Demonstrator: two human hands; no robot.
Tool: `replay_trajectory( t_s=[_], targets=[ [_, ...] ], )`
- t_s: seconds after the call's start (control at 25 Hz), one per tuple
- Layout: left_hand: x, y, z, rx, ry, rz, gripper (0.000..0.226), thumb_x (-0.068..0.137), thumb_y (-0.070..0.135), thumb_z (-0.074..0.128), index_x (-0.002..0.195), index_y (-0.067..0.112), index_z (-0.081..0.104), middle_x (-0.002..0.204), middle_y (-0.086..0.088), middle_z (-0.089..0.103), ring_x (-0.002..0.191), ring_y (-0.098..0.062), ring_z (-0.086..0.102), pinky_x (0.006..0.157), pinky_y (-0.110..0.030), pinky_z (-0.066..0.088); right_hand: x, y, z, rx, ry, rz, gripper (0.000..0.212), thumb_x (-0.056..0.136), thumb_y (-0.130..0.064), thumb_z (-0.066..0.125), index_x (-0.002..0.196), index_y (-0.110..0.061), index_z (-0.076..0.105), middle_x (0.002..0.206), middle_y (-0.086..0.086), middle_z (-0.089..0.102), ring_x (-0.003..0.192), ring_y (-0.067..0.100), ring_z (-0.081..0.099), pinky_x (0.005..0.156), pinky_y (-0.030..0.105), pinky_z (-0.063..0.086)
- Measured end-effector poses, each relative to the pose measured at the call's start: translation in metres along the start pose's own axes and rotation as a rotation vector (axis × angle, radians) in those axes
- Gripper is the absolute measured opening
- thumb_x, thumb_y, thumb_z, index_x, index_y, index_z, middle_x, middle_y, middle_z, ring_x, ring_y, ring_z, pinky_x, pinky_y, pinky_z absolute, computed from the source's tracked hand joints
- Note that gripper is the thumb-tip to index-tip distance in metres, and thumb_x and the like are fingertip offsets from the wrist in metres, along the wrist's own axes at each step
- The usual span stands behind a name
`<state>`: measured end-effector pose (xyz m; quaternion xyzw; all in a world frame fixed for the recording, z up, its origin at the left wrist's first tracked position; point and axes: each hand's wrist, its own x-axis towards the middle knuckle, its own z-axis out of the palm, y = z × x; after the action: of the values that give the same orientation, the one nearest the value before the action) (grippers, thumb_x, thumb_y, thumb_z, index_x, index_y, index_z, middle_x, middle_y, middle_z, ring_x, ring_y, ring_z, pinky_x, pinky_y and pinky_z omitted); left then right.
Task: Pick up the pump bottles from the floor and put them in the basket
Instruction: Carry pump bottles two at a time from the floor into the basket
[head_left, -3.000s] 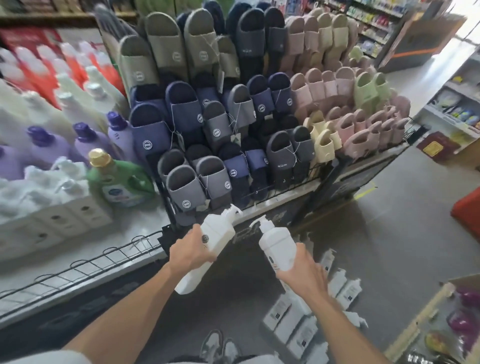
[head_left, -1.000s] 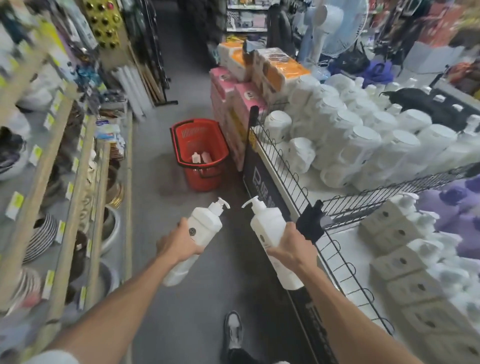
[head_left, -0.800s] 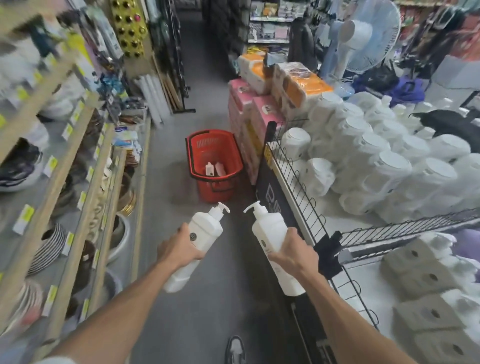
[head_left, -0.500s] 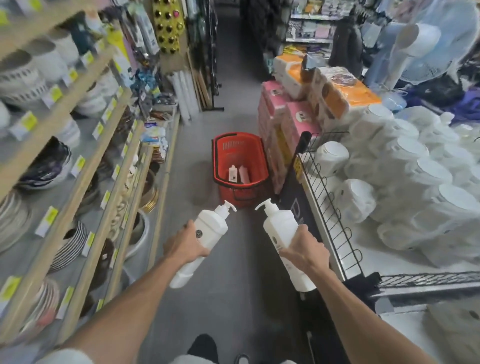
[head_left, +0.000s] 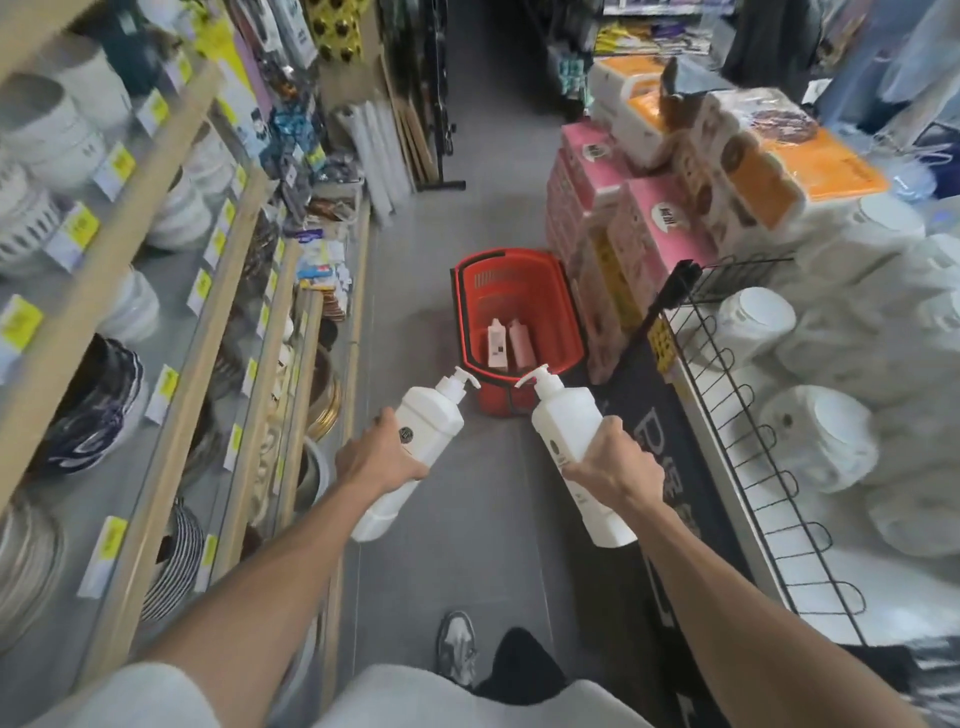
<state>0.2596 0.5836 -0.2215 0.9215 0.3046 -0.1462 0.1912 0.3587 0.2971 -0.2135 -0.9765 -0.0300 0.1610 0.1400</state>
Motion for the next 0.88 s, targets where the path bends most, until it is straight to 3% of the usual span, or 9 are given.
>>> replay_trajectory(
  t_s=[0.24,0.48,0.88],
  targets=[
    [0.093,0.013,-0.035,-0.045,-0.017,0.021,0.074,0.059,0.044,0.082,0.111,0.018,0.036,0.108,-0.003,0.058,0.089,-0.031,0.059,0.078,-0.039,0.051,0.078,-0.050,-0.005,0.016,0.007,0.008,0.064,0.064,-0.050,0.077,0.104,-0.020,0.036,0.096,0.001,0.061,0.083,0.033,0.066,0.072,0.040,0.054],
    [0.187,0.054,-0.063,-0.019,-0.031,0.056,0.075,0.062,0.044,0.083,0.116,0.018,0.038,0.112,-0.005,0.059,0.093,-0.032,0.061,0.079,-0.039,0.051,0.172,-0.074,-0.012,0.037,0.017,0.019,0.074,0.060,-0.057,0.080,0.107,-0.020,0.036,0.099,0.002,0.063,0.085,0.030,0.067,0.073,0.043,0.058],
    [0.342,0.129,-0.102,-0.045,-0.067,0.017,0.072,0.063,0.041,0.083,0.114,0.017,0.037,0.113,-0.005,0.060,0.098,-0.032,0.061,0.075,-0.036,0.046,0.332,-0.111,-0.046,0.035,0.040,0.037,0.073,0.066,-0.051,0.080,0.115,-0.020,0.037,0.104,0.003,0.063,0.087,0.029,0.069,0.072,0.044,0.060]
  ],
)
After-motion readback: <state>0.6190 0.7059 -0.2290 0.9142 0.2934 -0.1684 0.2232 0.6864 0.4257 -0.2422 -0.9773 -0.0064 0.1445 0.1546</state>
